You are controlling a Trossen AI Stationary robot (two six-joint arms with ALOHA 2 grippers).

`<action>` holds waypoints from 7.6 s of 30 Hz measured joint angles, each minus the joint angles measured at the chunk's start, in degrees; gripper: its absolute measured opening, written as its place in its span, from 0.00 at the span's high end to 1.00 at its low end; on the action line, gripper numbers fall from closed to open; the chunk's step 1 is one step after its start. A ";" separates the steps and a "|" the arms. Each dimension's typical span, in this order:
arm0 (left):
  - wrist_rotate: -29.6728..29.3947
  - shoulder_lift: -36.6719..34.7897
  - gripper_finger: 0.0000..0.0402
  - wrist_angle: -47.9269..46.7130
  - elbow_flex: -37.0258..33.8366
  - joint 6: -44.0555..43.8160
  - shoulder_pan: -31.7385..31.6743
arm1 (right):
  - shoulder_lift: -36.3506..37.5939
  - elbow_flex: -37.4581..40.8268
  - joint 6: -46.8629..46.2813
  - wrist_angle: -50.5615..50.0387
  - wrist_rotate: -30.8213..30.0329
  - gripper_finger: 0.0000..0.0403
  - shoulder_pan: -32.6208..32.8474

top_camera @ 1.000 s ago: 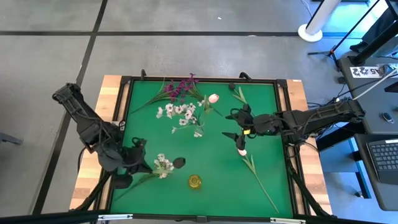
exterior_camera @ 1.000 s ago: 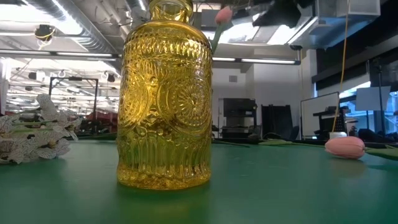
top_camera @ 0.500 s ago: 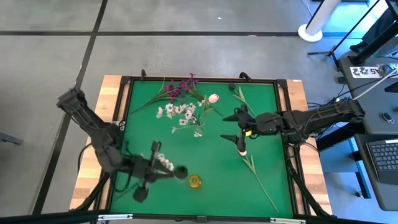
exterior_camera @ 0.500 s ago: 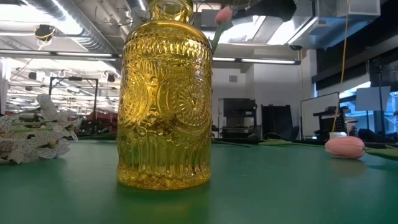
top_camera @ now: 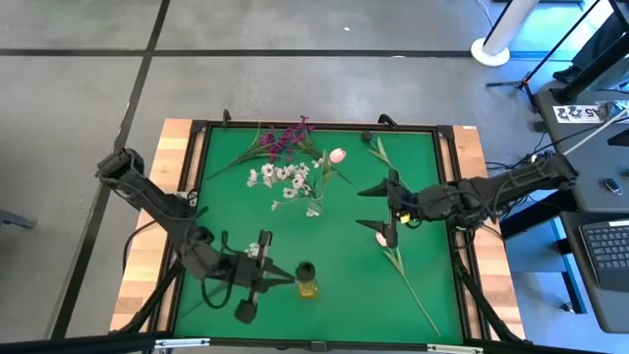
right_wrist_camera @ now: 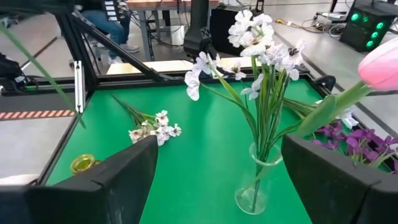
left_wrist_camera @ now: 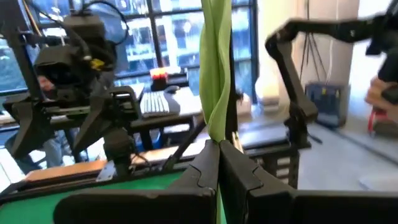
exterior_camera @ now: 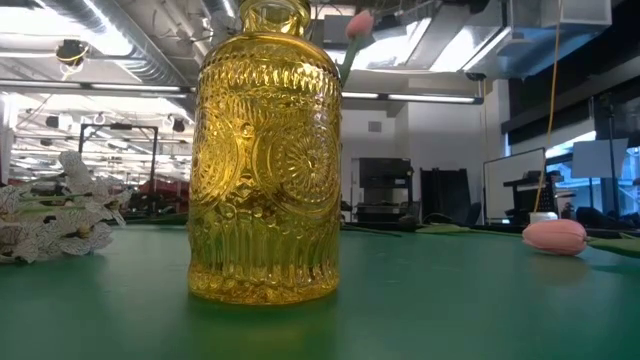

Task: Sort flowers into vase by color
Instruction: Put the middle left black tulip flower into the yellow crystal vase, then put the black tulip flower into the yellow crystal vase

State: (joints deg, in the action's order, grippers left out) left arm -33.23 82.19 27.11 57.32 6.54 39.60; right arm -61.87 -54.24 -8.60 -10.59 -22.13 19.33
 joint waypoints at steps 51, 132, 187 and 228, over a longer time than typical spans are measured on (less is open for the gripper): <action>9.54 6.73 0.92 19.62 -14.91 -10.74 -7.10 | -0.02 0.00 -0.27 -0.04 -0.37 0.16 0.16; -23.41 -13.07 0.53 -46.45 -31.39 -70.09 -4.52 | -10.48 15.52 -7.44 -9.66 9.73 0.16 -47.13; -7.52 -24.93 0.53 23.18 -51.50 -27.70 -8.95 | -28.61 15.28 -0.09 -0.62 20.83 0.58 -61.79; -7.57 -24.90 0.53 28.36 -51.47 -26.43 -8.95 | 26.87 15.57 -18.15 15.88 37.90 0.98 -42.14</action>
State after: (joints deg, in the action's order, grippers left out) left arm -40.80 57.30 55.47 5.85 -19.90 30.65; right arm -34.99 -38.67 -26.75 5.30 15.77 -22.82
